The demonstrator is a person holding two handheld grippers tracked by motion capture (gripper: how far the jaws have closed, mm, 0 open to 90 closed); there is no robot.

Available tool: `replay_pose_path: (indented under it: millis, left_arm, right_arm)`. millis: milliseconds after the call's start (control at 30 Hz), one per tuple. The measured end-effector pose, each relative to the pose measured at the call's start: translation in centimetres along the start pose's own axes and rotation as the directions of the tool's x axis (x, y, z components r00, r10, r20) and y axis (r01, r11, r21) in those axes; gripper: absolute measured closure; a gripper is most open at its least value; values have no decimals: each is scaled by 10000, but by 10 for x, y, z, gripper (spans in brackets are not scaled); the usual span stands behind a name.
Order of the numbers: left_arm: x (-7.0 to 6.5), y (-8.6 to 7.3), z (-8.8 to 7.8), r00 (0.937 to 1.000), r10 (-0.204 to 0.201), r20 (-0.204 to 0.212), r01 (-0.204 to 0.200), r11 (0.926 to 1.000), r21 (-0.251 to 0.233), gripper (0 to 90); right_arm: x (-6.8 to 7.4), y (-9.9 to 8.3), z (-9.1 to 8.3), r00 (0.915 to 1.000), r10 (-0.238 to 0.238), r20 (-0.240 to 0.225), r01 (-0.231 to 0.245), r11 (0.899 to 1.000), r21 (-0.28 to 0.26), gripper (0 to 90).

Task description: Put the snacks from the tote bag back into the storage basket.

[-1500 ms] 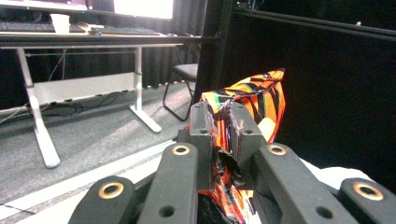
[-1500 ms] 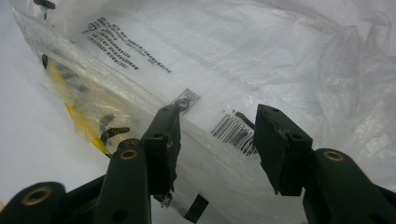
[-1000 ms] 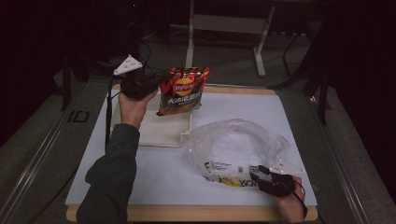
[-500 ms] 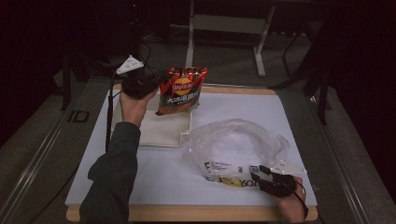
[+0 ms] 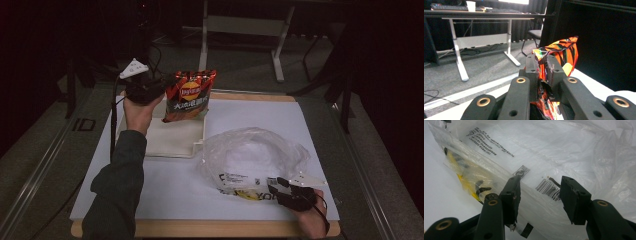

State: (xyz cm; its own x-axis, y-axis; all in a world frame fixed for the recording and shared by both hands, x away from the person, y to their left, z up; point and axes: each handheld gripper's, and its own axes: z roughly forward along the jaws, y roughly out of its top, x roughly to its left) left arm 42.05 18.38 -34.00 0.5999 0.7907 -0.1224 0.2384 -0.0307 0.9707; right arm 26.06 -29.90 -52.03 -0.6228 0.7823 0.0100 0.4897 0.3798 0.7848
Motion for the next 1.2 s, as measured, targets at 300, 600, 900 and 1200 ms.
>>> replay_pose_path:
  millis: [300,600,900,1200]
  left_arm:
    - [4,-1,-4,9999,38,-143,-37,10000,36,825]
    - [7,-8,-3,9995,125,-281,-116,9994,314,825]
    - [14,-22,7,9994,-23,-340,45,9978,658,825]
    - [13,-27,18,9996,-32,-287,57,9963,862,824]
  right_arm:
    - [0,0,1,10000,-19,-17,19,10000,25,508]
    - [0,0,1,10000,-50,-17,50,10000,44,508]
    - [0,-1,1,10000,-46,-17,47,10000,62,508]
    - [0,-1,0,10000,-21,-22,21,10000,38,507]
